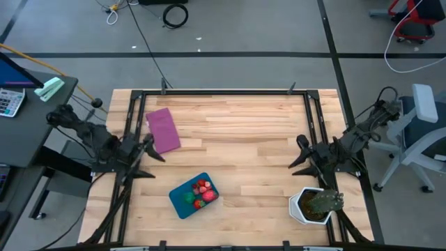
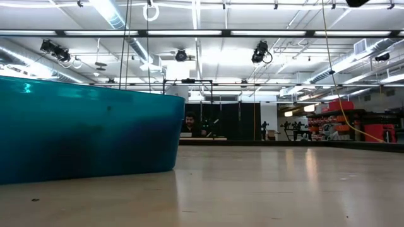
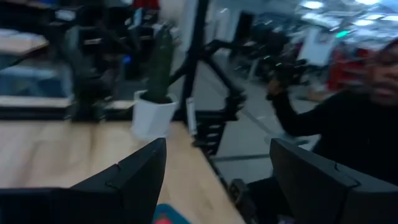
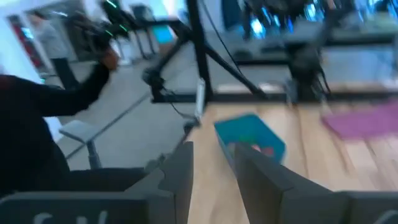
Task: Pick and placing Produce into tupperware
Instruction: Return to Home Position
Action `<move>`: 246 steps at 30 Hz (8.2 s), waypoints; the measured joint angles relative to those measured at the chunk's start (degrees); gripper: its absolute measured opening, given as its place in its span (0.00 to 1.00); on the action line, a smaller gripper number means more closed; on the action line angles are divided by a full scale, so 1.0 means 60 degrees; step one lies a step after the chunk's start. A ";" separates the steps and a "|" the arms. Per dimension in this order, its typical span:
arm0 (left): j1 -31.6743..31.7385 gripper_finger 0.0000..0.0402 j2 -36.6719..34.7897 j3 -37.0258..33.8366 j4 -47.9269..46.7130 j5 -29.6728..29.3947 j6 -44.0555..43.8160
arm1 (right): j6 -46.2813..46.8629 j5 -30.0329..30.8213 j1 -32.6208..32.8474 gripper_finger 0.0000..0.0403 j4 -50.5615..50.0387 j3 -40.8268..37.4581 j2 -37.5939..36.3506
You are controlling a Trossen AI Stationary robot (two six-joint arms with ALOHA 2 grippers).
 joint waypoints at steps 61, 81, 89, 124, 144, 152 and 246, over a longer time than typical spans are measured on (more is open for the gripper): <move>0.7045 0.72 0.1538 -0.1983 0.4759 0.4037 0.1102 | -0.0545 -0.3125 -0.4444 0.31 0.1667 -0.4177 -0.4014; 0.7655 0.72 0.1671 -0.1990 0.4212 0.4736 0.0996 | 0.0437 -0.4112 -0.5084 0.31 0.2804 -0.5317 -0.4014; 0.7665 0.72 -0.0573 -0.2127 0.2068 0.4739 0.0716 | 0.0764 -0.4210 -0.5080 0.31 0.2805 -0.5317 -0.4014; 0.7551 0.72 -0.4195 -0.6016 0.4275 0.2545 -0.0082 | -0.0012 -0.3857 -0.5080 0.31 0.2795 -0.5309 -0.4011; 0.7544 0.72 -0.4189 -0.5903 0.2195 0.2242 0.0260 | -0.0418 -0.3595 -0.5080 0.31 0.2462 -0.5309 -0.4007; 0.7544 0.72 -0.4193 -0.5903 0.1991 0.2252 -0.0797 | -0.0418 -0.3595 -0.5080 0.31 0.2463 -0.5309 -0.4010; 0.7547 0.72 -0.4193 -0.5895 0.1998 0.2255 -0.0234 | -0.0407 -0.3591 -0.5080 0.31 0.2474 -0.5306 -0.4007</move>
